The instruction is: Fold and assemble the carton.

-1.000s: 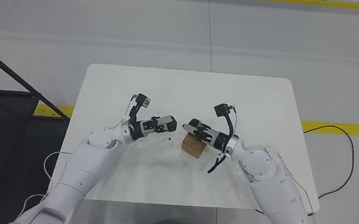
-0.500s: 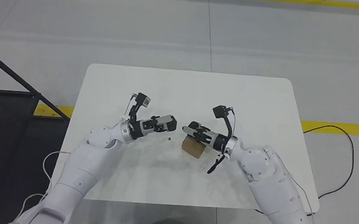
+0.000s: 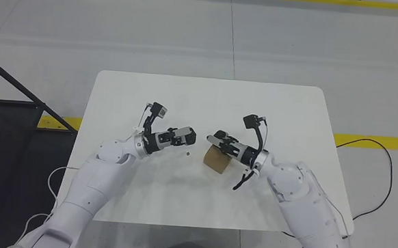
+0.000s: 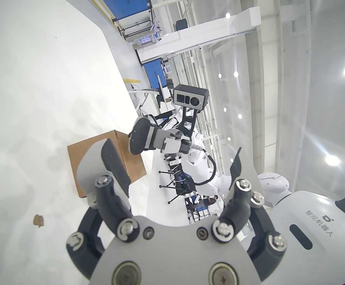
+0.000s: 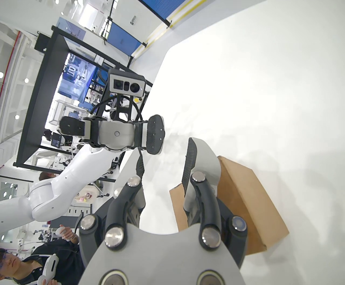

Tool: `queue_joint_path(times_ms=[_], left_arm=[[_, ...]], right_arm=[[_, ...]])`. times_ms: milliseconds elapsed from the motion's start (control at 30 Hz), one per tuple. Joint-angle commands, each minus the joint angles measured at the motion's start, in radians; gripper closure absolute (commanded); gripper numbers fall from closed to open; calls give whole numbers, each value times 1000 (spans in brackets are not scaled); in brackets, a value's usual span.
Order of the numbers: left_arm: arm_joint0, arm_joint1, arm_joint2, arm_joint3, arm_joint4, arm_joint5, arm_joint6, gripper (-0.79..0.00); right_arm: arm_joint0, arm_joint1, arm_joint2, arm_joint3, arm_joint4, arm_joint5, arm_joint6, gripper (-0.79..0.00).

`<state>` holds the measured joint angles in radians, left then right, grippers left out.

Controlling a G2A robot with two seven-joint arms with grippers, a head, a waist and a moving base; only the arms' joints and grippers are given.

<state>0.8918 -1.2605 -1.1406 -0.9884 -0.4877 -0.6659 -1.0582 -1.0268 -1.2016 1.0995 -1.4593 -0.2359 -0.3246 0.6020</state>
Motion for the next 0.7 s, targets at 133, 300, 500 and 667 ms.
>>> queue_joint_path(times_ms=[133, 300, 500, 667], left_arm=[[1, 1, 1, 1, -4, -2, 0, -785], [2, 2, 1, 1, -5, -6, 1, -785], [4, 4, -3, 5, -5, -7, 2, -785], [5, 5, -2, 5, -6, -5, 4, -785]], right_arm=[[-38, 11, 36, -50, -12, 19, 13, -369], [-25, 7, 20, -19, -24, 42, 17, -369], [1, -1, -9, 18, -11, 37, 20, -376], [-11, 4, 13, -13, -24, -6, 8, -443]])
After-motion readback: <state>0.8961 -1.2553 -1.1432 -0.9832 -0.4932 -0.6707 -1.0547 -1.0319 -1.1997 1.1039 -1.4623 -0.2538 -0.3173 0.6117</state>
